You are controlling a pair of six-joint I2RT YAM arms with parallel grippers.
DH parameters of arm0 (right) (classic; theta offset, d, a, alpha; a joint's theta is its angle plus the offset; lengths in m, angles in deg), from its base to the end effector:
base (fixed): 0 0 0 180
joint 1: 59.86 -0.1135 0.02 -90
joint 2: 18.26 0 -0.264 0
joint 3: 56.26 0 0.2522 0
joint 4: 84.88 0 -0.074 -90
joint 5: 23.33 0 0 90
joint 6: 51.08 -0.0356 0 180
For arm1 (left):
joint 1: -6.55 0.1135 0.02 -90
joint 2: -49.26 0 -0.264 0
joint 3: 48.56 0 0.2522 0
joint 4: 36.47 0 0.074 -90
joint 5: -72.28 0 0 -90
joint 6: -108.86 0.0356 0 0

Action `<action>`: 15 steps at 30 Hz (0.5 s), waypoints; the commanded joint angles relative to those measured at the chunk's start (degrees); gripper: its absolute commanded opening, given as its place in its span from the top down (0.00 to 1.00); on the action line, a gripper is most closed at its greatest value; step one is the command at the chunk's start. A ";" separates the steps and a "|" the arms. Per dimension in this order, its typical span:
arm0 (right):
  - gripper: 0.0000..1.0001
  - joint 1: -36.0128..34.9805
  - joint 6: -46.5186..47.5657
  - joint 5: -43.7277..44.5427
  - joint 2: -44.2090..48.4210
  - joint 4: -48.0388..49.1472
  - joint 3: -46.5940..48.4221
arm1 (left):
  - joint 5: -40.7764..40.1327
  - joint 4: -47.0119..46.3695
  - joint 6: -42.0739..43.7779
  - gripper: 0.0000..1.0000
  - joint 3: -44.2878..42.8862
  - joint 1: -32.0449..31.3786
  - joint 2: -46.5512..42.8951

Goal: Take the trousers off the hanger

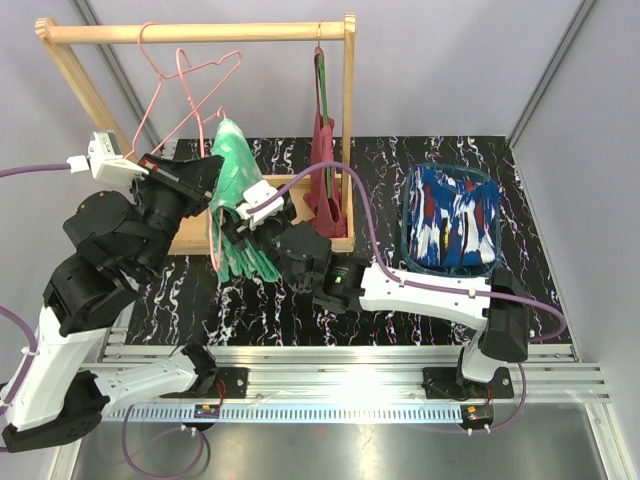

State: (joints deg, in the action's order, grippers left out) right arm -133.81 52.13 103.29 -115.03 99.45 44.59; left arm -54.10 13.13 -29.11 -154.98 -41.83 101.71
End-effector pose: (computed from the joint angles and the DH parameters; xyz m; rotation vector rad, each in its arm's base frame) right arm 0.1321 0.3825 0.4086 -0.5635 1.3536 0.4112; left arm 0.0887 -0.0681 0.5346 -0.5206 1.4848 -0.8678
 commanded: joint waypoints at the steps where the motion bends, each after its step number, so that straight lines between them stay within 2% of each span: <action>1: 0.19 0.65 7.86 -1.46 -0.87 15.57 -2.45 | 3.15 -12.81 -2.04 1.00 -4.72 -0.31 -1.12; 9: 0.21 3.37 12.80 -4.71 -2.55 17.68 0.89 | 7.64 -10.35 -2.14 1.00 -2.00 -0.31 -2.70; 11: 0.26 3.81 13.15 -6.72 -1.85 17.86 0.89 | 8.17 -9.65 -1.61 1.00 -1.03 -0.31 -3.22; 13: 0.26 3.90 13.85 -7.44 -1.49 19.17 0.63 | 8.52 -9.38 -0.99 1.00 -0.24 -0.31 -3.31; 15: 0.23 3.90 13.68 -8.32 -0.88 19.70 0.63 | 8.78 -8.41 -0.38 1.00 0.20 -0.31 -3.31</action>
State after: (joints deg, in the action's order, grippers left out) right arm -130.60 64.04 97.24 -117.63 113.30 42.67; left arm -48.13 13.61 -30.20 -154.50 -41.83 99.85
